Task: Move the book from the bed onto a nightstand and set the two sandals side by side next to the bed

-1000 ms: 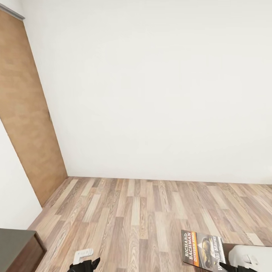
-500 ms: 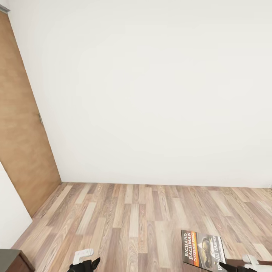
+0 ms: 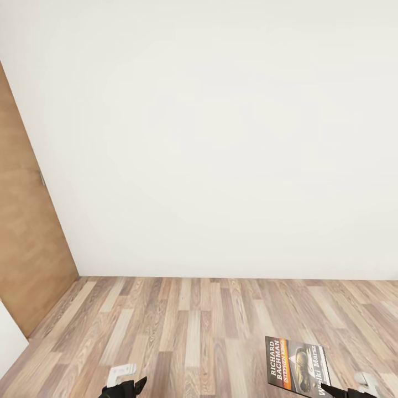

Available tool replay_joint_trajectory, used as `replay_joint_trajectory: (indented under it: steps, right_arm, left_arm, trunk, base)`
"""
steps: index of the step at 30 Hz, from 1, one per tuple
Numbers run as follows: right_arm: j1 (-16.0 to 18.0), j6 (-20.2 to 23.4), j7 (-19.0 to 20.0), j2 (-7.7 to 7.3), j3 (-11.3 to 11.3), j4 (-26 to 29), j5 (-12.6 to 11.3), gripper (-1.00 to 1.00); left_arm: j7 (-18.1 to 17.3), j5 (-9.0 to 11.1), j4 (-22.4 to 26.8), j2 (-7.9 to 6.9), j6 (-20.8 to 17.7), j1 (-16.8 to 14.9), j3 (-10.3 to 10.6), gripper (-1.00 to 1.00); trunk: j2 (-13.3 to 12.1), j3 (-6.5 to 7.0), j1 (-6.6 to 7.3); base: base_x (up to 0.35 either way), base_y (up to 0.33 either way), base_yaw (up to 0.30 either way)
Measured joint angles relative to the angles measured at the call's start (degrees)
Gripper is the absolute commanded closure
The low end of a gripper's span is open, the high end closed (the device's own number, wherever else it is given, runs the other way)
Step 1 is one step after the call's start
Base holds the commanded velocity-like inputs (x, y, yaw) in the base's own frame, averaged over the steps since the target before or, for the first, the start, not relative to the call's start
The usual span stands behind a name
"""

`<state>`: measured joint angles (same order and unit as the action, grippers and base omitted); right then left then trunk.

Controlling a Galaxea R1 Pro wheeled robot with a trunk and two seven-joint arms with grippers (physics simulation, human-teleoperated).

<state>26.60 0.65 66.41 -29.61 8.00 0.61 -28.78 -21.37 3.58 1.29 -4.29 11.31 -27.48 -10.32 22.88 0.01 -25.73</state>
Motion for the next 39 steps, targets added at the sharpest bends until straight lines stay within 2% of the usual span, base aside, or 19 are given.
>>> replay_joint_trajectory:
  steps: [39]
  right_arm:
    - [0.0,0.0,0.0,-0.05,0.0,0.0,-0.1,1.0]
  left_arm:
    - [0.1,0.0,0.0,0.0,0.0,0.0,0.0,-1.0]
  trunk:
    - [0.0,0.0,0.0]
  base:
    - [0.333,0.0,0.0]
